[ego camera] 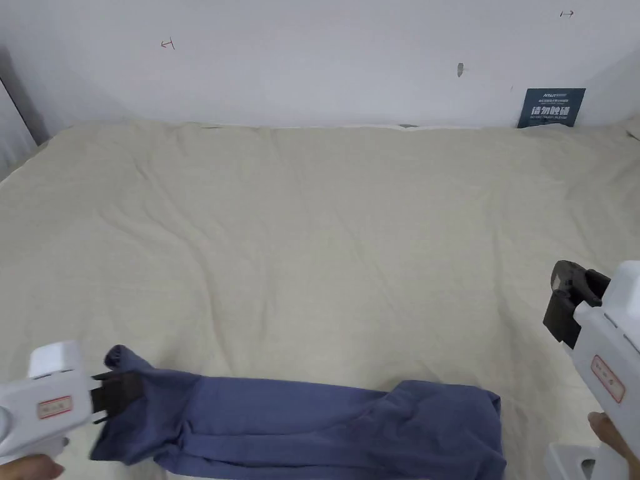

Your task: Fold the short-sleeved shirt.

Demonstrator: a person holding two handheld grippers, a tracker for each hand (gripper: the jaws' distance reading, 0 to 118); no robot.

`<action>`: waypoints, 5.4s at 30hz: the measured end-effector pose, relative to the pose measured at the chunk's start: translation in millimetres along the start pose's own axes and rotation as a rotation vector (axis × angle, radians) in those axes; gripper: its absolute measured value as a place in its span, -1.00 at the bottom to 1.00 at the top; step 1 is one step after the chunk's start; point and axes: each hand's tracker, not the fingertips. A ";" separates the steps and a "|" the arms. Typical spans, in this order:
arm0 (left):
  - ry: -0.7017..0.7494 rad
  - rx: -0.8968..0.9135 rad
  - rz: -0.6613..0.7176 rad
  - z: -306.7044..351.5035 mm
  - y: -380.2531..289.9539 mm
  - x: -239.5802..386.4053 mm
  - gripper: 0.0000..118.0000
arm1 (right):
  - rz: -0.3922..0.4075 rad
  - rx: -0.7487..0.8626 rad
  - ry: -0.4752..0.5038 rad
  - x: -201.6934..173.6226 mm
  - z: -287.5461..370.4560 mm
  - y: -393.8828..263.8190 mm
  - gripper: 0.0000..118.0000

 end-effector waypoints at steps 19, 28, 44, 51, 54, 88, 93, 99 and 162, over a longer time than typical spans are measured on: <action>-0.151 -0.254 -0.146 -134.4 -49.6 163.9 -0.11 | -0.011 0.004 -0.055 31.0 21.6 -3.9 -0.97; -0.174 -0.202 -0.137 -105.8 -40.8 148.1 0.95 | -0.018 -0.003 -0.049 27.3 17.7 -5.0 -0.97; 0.051 0.011 -0.317 -100.6 -47.7 109.7 -1.00 | -0.014 0.001 -0.001 11.6 15.9 -2.0 -0.97; -0.014 -0.128 -0.379 -144.6 -92.9 140.8 -1.00 | -0.015 -0.007 -0.006 18.9 18.3 -3.1 -0.97; -0.077 -0.157 -0.394 -148.8 -109.1 161.2 -1.00 | -0.016 -0.005 -0.023 25.5 21.0 -3.1 -0.97; -0.196 -0.264 0.059 -114.4 -27.0 13.5 1.00 | -0.012 -0.009 -0.003 12.4 17.2 3.6 -0.97; -0.227 -0.306 0.099 -133.9 -38.1 -2.2 0.33 | 0.008 -0.029 -0.002 10.7 15.1 1.0 -0.97; -0.215 -0.303 0.078 -147.5 -53.8 2.6 -0.22 | 0.001 -0.041 -0.009 13.4 15.0 0.2 -0.97; -0.234 -0.021 -0.281 -69.1 -33.2 211.6 0.98 | -0.036 0.007 -0.032 38.1 33.7 6.7 -0.97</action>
